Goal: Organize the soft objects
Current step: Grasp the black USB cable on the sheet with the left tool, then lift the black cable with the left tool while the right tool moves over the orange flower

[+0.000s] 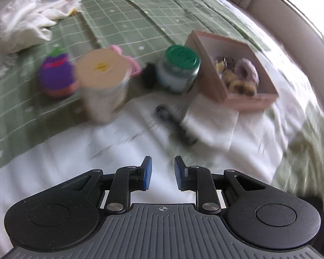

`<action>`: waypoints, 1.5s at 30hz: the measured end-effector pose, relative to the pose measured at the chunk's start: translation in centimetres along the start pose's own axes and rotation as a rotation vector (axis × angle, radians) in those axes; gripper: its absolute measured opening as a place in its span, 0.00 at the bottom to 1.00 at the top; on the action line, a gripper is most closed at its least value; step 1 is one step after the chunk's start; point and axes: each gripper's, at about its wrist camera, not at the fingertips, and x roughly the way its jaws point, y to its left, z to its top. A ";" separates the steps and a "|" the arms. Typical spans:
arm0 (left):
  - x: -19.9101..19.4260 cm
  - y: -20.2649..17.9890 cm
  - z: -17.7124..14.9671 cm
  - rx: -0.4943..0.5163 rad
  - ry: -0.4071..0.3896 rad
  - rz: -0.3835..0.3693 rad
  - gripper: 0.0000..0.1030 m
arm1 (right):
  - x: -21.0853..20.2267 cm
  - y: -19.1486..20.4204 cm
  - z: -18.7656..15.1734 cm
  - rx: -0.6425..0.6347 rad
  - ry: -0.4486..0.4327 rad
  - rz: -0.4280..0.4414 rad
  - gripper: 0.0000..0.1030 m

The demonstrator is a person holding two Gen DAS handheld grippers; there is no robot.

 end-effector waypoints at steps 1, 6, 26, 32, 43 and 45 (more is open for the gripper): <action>1.2 -0.4 0.9 -0.049 -0.014 -0.007 0.24 | -0.7 -0.4 -0.7 -0.005 -0.011 -0.018 0.09; 7.3 -2.7 4.3 -0.130 -0.131 0.084 0.25 | -2.8 -2.3 -2.5 0.116 -0.051 0.034 0.25; 1.6 4.7 -1.5 -0.116 0.020 0.024 0.26 | -1.8 -2.1 -1.5 0.124 -0.162 -0.098 0.55; 5.1 2.8 -0.4 -0.245 0.046 0.016 0.26 | -0.3 -0.3 -0.9 0.094 -0.126 -0.069 0.55; 8.5 -1.4 -1.8 0.122 0.051 0.088 0.34 | 0.2 1.3 -1.8 0.051 -0.115 -0.058 0.55; 8.4 -2.4 -2.5 0.232 0.039 0.108 0.34 | 0.0 1.2 -1.7 0.059 -0.121 -0.048 0.55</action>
